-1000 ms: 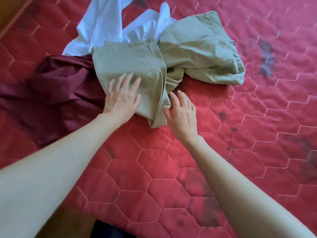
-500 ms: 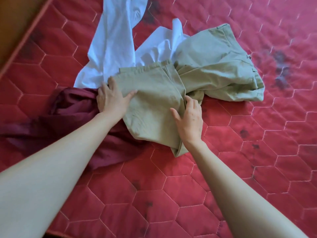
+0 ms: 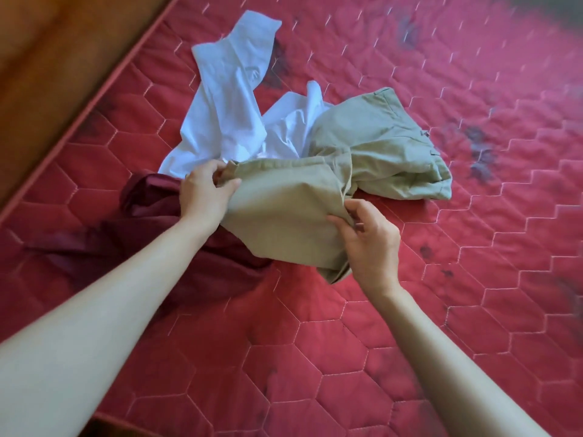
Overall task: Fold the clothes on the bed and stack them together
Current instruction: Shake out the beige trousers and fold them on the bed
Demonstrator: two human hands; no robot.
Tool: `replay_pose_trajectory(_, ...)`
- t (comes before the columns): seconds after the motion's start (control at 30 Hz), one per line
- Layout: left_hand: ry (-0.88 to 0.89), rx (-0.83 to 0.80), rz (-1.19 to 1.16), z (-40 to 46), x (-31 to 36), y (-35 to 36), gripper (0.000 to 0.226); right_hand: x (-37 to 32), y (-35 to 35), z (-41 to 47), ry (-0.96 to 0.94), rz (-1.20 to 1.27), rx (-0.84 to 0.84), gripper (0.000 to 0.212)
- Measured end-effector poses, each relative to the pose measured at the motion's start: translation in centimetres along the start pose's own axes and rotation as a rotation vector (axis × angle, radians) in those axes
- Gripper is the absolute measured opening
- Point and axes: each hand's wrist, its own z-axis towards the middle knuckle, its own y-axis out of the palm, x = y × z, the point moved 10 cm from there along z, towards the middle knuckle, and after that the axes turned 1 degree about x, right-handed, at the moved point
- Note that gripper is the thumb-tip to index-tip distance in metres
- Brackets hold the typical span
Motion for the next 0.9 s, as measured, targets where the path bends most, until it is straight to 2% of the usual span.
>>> replay_pose_trajectory(0.1, 0.080, -0.018, -0.127, -4.7, 3.5, -1.4, 0.012, -3.1, -5.5, -2.0, -0.120, 0.047, 0.075, 0.013)
replay_pose_trajectory(0.2, 0.190, 0.056, -0.216, -10.4, 7.7, -4.2, 0.016, -5.4, -11.8, -4.1, -0.185, 0.120, 0.164, 0.012)
replay_pose_trajectory(0.43, 0.297, 0.159, -0.413, -25.9, 17.4, -10.8, 0.012, -10.3, -29.5, -8.9, -0.249, 0.193, 0.360, 0.006)
replay_pose_trajectory(0.53, 0.270, 0.121, -0.520, -31.9, 20.3, -11.4, 0.017, -10.4, -36.3, -12.1, -0.211, 0.199, 0.396, 0.010)
replay_pose_trajectory(0.67, 0.229, -0.004, -0.593, -38.8, 23.4, -9.3, 0.014, -7.6, -43.6, -17.3, -0.060, 0.163, 0.411, 0.018)
replay_pose_trajectory(0.73, 0.229, -0.069, -0.574, -41.5, 25.1, -7.6, 0.016, -5.7, -46.6, -19.7, 0.036, 0.172, 0.410, 0.024)
replay_pose_trajectory(0.83, 0.251, -0.171, -0.542, -45.0, 28.6, -5.2, 0.021, -3.9, -51.3, -21.5, 0.103, 0.149, 0.424, 0.021)
replay_pose_trajectory(0.9, 0.390, -0.197, -0.372, -46.8, 32.1, -4.2, 0.030, -3.4, -53.5, -21.7, 0.123, 0.108, 0.411, 0.021)
